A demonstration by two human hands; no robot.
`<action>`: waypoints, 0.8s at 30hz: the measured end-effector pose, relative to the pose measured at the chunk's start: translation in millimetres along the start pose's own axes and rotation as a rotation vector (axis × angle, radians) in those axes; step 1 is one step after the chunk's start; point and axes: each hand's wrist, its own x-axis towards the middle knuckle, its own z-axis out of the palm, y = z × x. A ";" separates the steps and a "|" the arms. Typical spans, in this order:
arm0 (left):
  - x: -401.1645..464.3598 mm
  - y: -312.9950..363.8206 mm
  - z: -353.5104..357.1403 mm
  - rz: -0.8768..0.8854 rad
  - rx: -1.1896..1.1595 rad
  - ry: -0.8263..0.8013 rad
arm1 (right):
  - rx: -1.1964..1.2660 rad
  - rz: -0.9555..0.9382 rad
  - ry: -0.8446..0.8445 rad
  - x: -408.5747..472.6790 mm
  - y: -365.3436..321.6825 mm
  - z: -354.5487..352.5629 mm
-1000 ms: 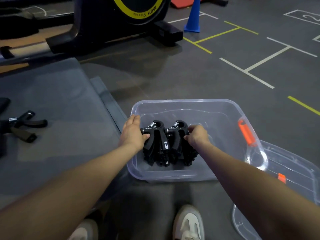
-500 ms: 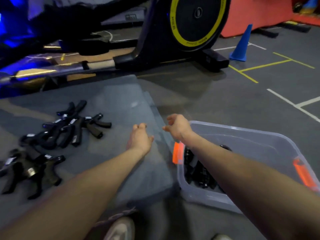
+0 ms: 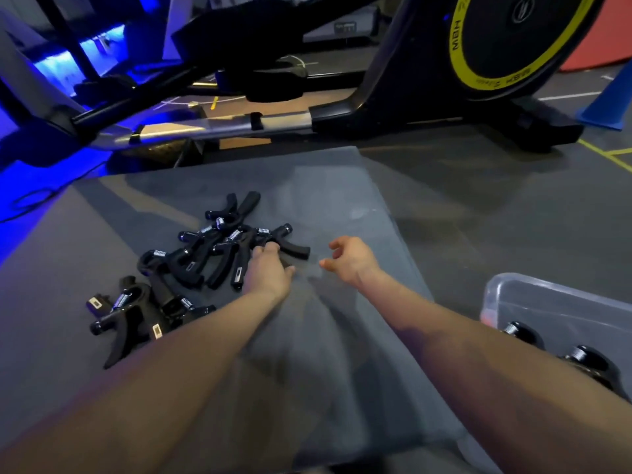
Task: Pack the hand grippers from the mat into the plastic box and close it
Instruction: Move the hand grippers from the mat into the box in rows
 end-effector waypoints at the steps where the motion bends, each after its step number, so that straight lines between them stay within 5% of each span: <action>1: 8.1 -3.2 2.6 -0.011 -0.005 0.005 | 0.001 0.002 -0.003 6.1 -0.5 5.1; 11: 51.2 -36.1 16.8 -0.148 0.116 0.242 | 0.018 0.045 0.013 39.7 18.7 27.4; 17: 59.3 -60.2 16.2 -0.331 0.021 0.128 | 0.039 0.031 0.008 47.7 13.0 40.2; 24: 51.8 -45.4 9.0 -0.233 -0.036 0.135 | 0.059 0.002 -0.002 37.9 2.4 36.4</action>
